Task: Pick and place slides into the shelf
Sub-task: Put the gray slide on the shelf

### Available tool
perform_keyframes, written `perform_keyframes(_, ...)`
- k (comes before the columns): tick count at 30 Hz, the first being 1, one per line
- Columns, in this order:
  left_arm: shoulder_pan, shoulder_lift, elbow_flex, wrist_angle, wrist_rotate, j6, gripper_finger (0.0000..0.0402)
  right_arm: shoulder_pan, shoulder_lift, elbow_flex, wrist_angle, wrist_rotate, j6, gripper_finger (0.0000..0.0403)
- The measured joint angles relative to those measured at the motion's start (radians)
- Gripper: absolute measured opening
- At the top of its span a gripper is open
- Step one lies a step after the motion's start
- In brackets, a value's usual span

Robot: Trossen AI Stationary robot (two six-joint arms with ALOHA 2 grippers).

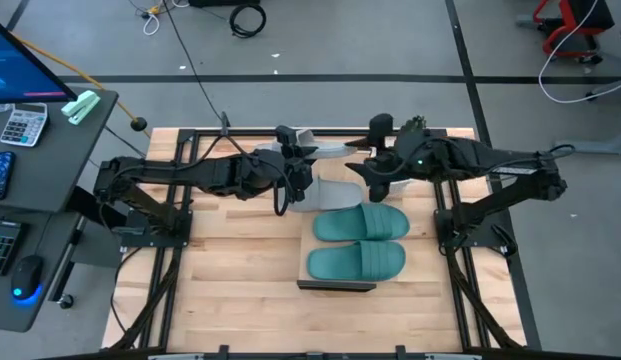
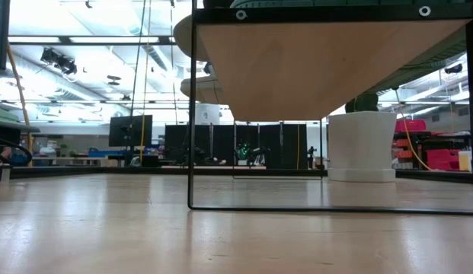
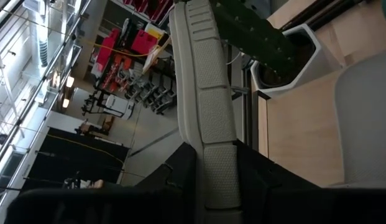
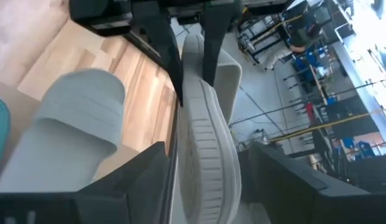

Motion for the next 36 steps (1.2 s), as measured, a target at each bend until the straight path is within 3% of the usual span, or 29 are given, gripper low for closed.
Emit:
perform_keyframes(14,0.023,0.001,0.0,-0.042,0.002,0.002,0.0084,-0.019,0.223,0.275,-0.303,0.044,0.028,0.0229)
perform_keyframes(19,0.023,0.001,0.0,-0.048,0.011,-0.002,0.0084,-0.016,0.267,0.361,-0.325,0.07,0.029,0.0215)
perform_keyframes(36,0.023,0.002,0.0,-0.049,0.012,-0.002,0.0084,-0.035,0.267,0.371,-0.438,0.069,0.057,0.021)
